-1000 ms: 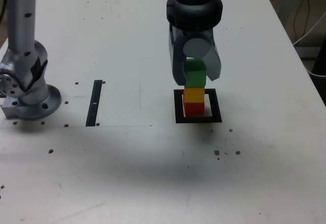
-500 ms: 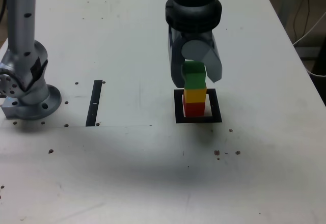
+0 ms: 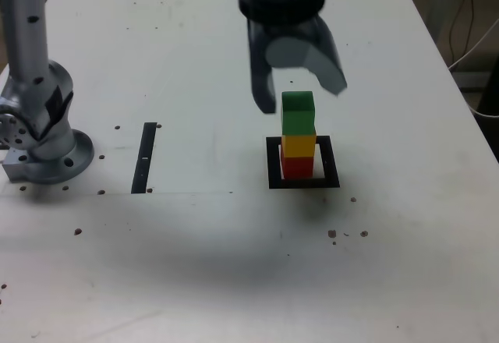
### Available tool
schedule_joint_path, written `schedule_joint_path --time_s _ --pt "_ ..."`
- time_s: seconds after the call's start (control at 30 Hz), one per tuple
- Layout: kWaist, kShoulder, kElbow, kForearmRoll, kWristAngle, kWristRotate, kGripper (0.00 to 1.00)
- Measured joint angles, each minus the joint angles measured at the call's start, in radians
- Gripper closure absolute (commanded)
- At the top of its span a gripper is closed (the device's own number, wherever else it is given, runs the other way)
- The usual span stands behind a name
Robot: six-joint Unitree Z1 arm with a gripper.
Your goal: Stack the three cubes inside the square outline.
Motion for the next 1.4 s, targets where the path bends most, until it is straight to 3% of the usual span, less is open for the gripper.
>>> schedule_joint_path --time_s 0.13,0.5,0.67,0.8,0.97,1.4 --pt "0.000 -0.098 0.057 0.015 -0.004 0.020 0.01" --pt "0.000 -0.372 0.435 0.013 -0.034 0.058 0.01" --pt "-0.003 -0.378 0.611 -0.061 -0.065 0.060 0.01" --pt "-0.016 -0.373 0.750 -0.167 -0.074 0.060 0.01" --pt "-0.023 -0.361 0.806 -0.265 -0.074 0.063 0.01" --pt "-0.028 -0.320 0.821 -0.313 -0.043 0.082 0.01"
